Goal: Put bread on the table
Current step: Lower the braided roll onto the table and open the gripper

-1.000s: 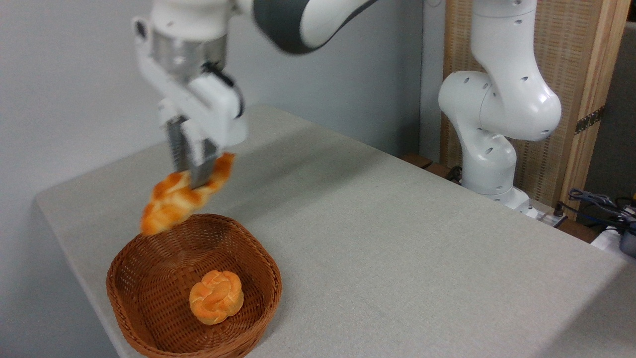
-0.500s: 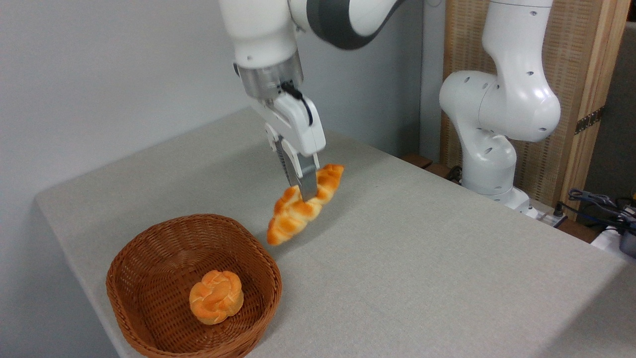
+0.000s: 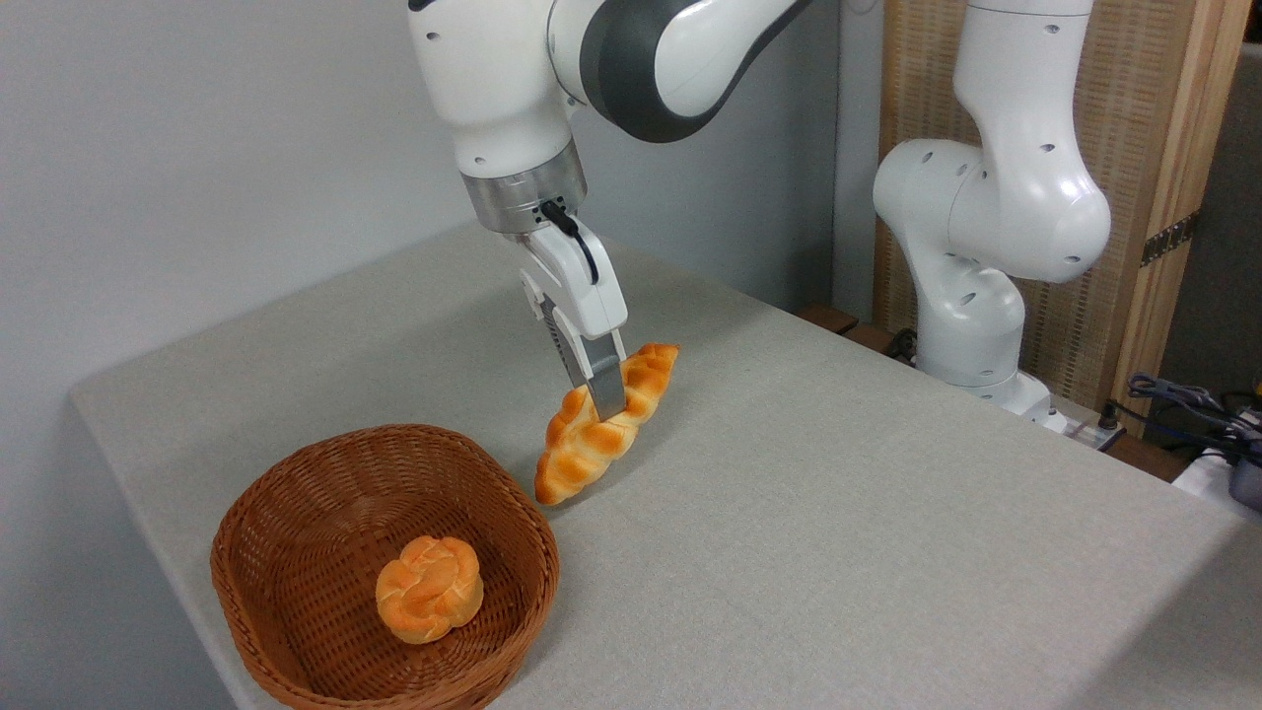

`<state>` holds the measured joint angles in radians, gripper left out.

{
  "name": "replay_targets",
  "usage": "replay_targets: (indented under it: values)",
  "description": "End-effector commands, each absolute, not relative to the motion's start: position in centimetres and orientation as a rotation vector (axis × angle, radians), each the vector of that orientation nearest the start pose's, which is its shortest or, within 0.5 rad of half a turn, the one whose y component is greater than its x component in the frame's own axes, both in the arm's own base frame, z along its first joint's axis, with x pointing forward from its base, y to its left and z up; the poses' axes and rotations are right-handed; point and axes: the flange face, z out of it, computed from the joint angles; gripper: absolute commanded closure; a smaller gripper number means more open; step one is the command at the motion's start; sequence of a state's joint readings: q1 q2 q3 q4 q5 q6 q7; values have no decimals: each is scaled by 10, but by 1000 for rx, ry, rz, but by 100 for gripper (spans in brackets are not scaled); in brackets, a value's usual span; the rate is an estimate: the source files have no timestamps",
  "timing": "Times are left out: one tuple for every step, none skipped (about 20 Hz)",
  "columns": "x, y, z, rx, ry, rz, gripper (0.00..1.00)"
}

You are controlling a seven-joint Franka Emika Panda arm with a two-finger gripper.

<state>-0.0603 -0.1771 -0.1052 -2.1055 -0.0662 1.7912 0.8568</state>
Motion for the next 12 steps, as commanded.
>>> replay_targets:
  values:
    - [480, -87, 487, -2798, 1563, 168, 0]
    - [480, -87, 487, -2798, 1563, 168, 0]
    - [480, -87, 487, -2798, 1563, 166, 0]
    - [480, -87, 487, -2798, 1563, 168, 0]
    - [480, -87, 488, -2799, 1563, 163, 0]
    - [480, -87, 488, -2798, 1563, 166, 0]
    - [480, -86, 488, -2799, 1561, 166, 0]
    - [480, -87, 489, -2797, 1563, 164, 0]
    - [481, -87, 491, -2801, 1557, 158, 0]
    - [483, -87, 496, -2803, 1550, 144, 0]
    - [491, -88, 506, -2806, 1540, 127, 0]
    - [497, -89, 511, -2825, 1520, 152, 0]
